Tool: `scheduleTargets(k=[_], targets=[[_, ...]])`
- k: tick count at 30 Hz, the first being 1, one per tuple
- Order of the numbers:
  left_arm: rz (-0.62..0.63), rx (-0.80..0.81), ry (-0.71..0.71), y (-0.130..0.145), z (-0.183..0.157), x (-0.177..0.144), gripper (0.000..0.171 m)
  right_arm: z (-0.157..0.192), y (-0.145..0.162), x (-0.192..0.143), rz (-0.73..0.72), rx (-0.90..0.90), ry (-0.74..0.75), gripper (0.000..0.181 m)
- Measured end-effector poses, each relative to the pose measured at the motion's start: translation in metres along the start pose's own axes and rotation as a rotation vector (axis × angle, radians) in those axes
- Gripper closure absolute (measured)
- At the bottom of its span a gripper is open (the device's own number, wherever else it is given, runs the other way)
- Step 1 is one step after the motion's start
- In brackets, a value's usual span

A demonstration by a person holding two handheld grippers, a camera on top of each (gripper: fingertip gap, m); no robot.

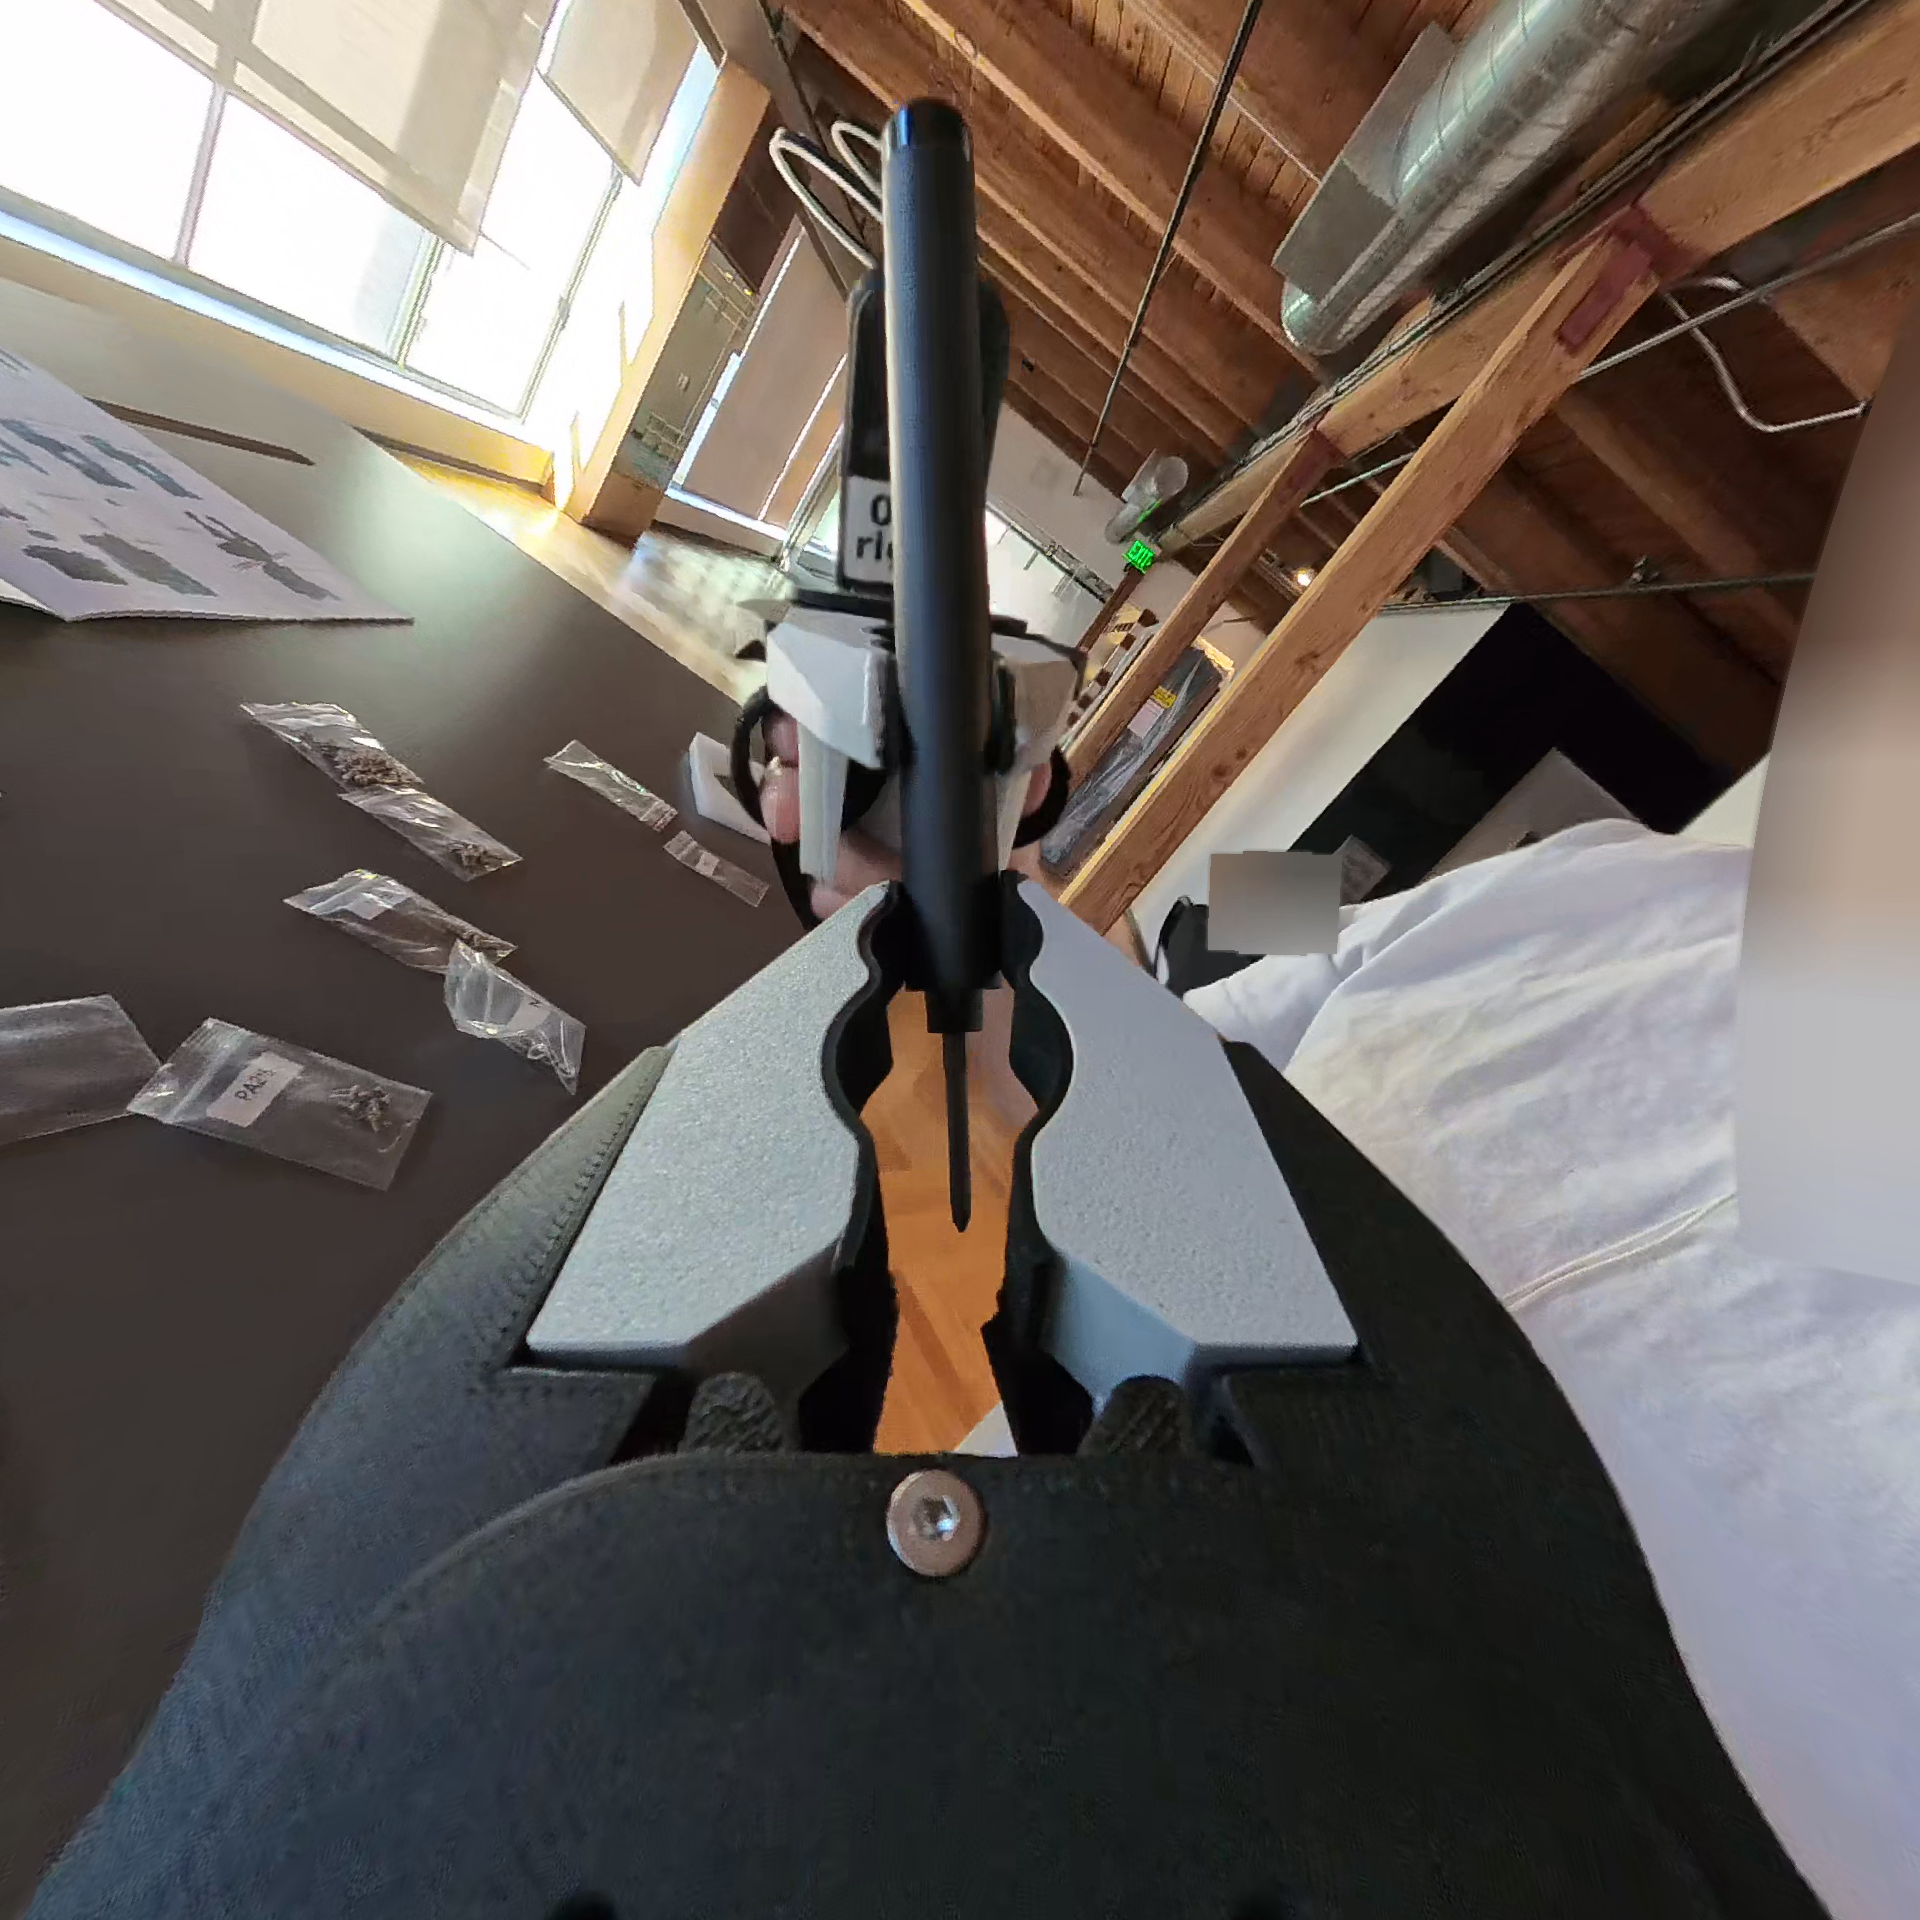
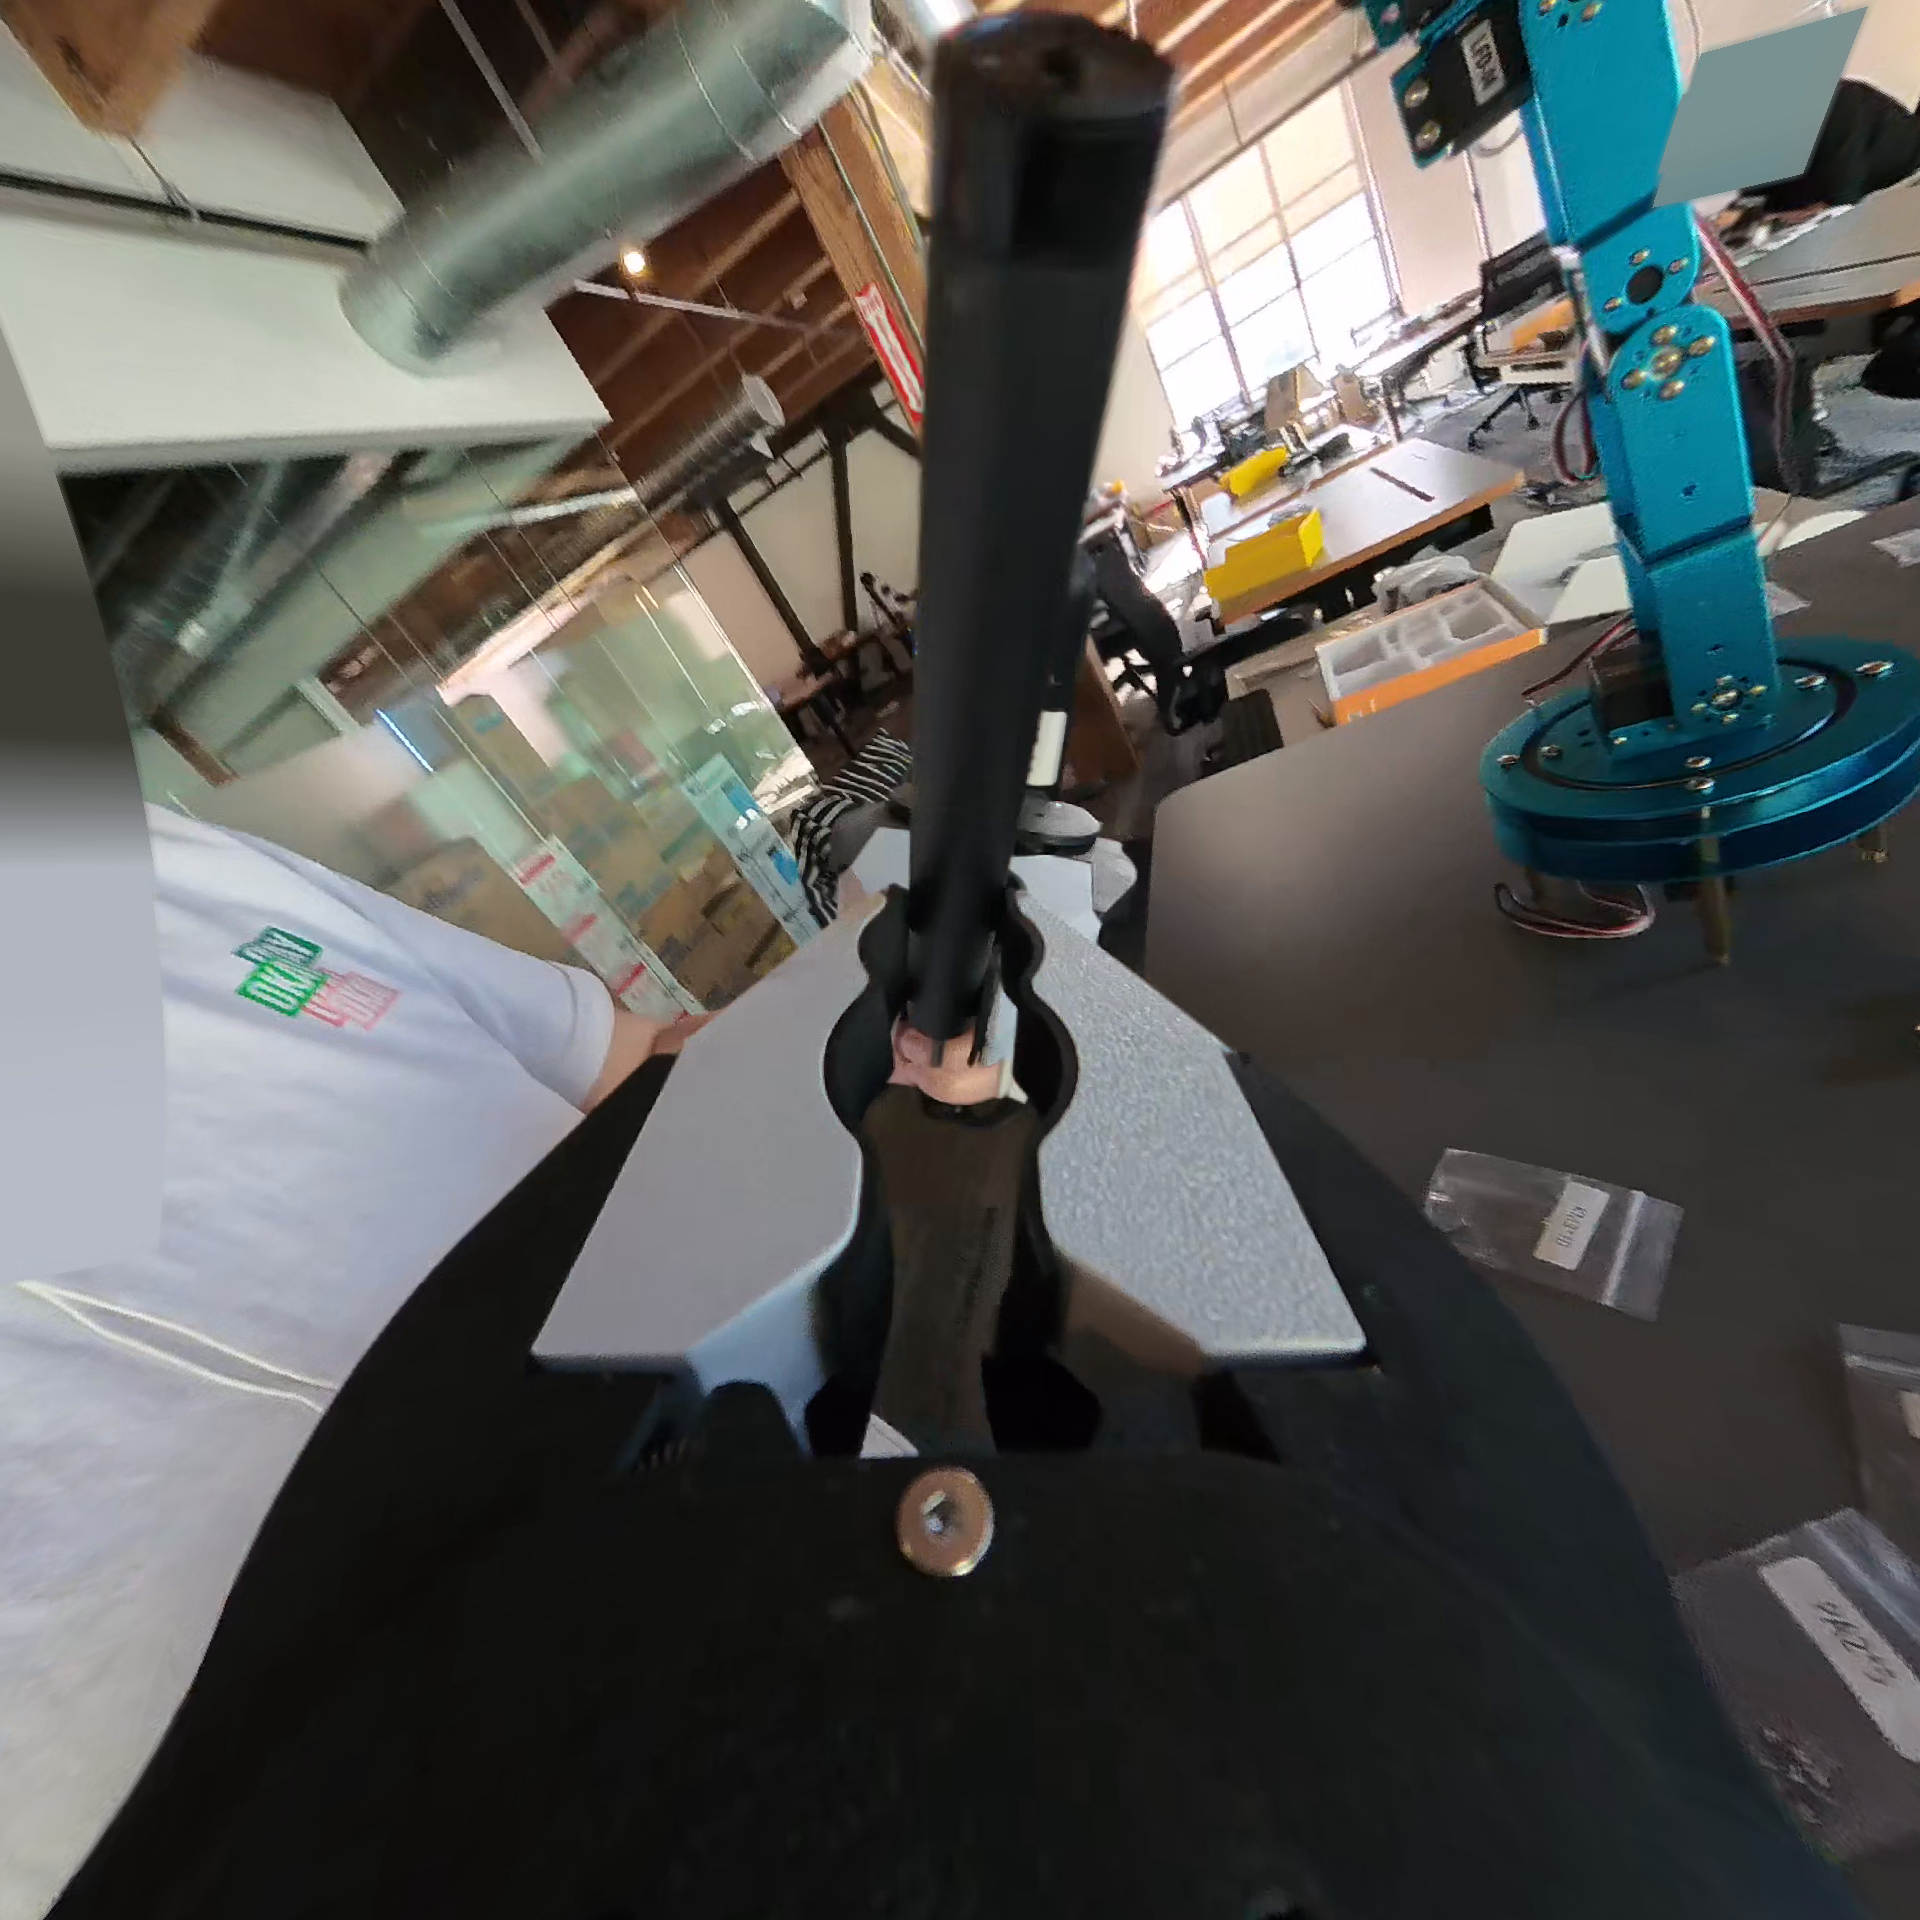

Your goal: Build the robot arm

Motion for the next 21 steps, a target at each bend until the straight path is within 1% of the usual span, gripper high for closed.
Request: scheduleTargets(k=[4,7,14,21], targets=[[0.008,0.005,-0.001,0.002,-0.001,0.001,0.156,0.001,0.002,-0.001,-0.039,0.043,-0.041,0.164],[0.003,0.001,-0.001,0.002,-0.001,0.001,0.156,0.0,0.003,-0.002,-0.052,0.049,-0.034,0.166],[0.013,-0.008,0.0,0.007,0.0,0.003,0.156,0.0,0.008,-0.005,-0.057,0.052,-0.039,0.167],[0.045,-0.024,0.007,0.01,-0.003,0.003,0.156,0.003,0.012,-0.007,-0.028,0.043,-0.055,0.166]])
Point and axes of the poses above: each gripper's, where its closed fingertips meet, x out along the fingers, y out of its underside, z = x × y across the jaws, the point moved 4 cm from there along -x, back along the fingers, and after that the axes turned 2 degrees about -x, right-handed, at the moved point
